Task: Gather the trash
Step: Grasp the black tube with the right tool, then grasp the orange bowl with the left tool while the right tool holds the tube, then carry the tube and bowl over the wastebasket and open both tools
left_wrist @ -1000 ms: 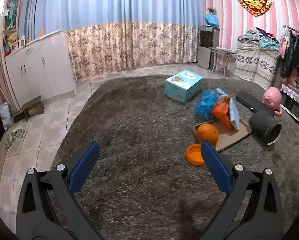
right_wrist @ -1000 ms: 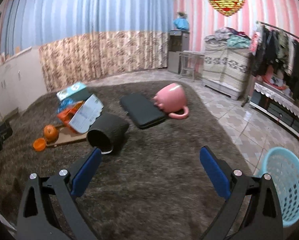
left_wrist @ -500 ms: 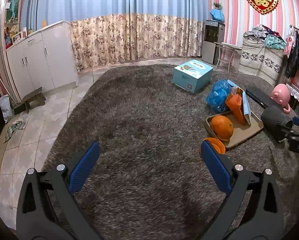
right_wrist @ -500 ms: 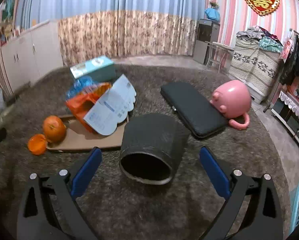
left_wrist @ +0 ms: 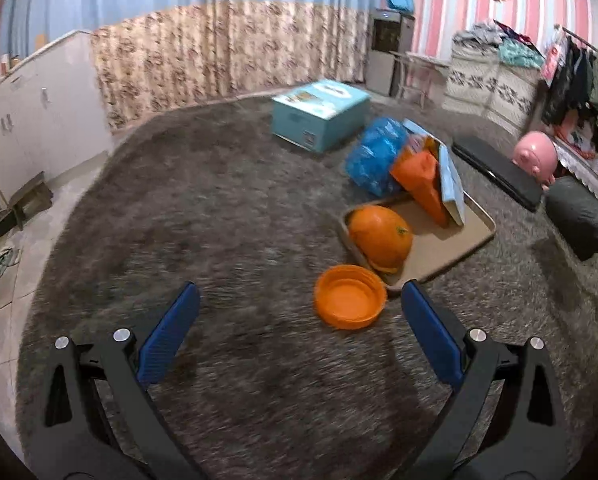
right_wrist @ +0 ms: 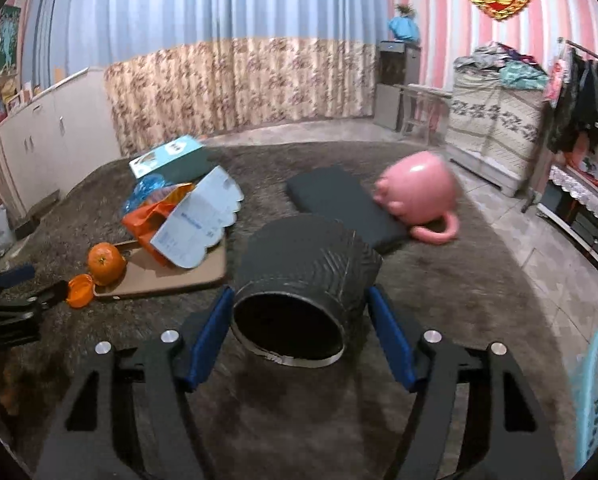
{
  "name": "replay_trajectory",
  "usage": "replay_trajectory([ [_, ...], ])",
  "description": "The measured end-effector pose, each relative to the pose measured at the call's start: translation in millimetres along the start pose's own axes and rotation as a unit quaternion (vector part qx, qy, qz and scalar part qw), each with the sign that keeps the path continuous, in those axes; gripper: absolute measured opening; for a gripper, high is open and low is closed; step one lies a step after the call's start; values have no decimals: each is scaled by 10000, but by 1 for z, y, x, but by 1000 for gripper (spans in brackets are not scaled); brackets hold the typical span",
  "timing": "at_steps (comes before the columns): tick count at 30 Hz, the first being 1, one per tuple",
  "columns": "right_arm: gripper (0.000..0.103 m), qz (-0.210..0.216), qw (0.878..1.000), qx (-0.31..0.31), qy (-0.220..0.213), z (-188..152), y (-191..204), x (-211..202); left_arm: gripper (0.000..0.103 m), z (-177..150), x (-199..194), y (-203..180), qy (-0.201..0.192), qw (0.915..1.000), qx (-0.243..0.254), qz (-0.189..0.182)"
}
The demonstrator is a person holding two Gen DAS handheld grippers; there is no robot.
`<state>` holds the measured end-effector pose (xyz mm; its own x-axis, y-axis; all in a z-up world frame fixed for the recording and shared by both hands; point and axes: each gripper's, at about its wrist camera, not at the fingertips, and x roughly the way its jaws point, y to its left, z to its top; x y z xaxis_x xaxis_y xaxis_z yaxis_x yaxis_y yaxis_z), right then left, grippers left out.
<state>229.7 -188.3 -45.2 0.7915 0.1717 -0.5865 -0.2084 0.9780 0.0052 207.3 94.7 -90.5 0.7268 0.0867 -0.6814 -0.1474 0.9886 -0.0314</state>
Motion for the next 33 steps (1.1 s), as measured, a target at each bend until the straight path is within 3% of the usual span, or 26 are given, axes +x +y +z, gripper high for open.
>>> replay_trajectory([
  [1, 68, -48, 10000, 18, -9, -1, -6, -4, 96, 1, 5, -3, 50, 9999, 15, -108],
  [3, 68, -174, 9998, 81, -38, -6, -20, -15, 83, 1, 12, -6, 177, 9997, 31, -167],
  [4, 68, -241, 9996, 135, -59, -9, -27, -22, 70, 1, 18, -7, 343, 9992, 58, -194],
  [5, 68, -299, 9993, 197, -79, -12, -34, -29, 65, 1, 21, -8, 424, 9987, 59, -279],
  [6, 68, -334, 9991, 246, -93, -14, -39, -33, 63, 0, 20, -7, 390, 9987, 48, -337],
  [8, 68, -402, 9984, 369, -124, -19, -50, -44, 43, -1, 15, -9, 294, 9984, 98, -472],
  [9, 68, -457, 9979, 440, -151, -22, -57, -49, 39, -1, 14, -11, 293, 9982, 132, -508],
  [14, 68, -667, 9944, 760, -291, -35, -84, -73, 40, -3, 1, -21, 139, 9987, 251, -415],
  [21, 68, -1093, 9861, 1095, -604, -45, -121, -114, 40, 10, -33, -68, -339, 9956, 521, -702],
  [27, 68, -1692, 9726, 1390, -786, -62, -163, -153, 40, 24, -60, -147, -733, 9823, 999, -1406],
  [33, 68, -2282, 9541, 1746, -847, -85, -205, -187, 40, 26, -69, -234, -782, 9649, 1406, -2075],
])
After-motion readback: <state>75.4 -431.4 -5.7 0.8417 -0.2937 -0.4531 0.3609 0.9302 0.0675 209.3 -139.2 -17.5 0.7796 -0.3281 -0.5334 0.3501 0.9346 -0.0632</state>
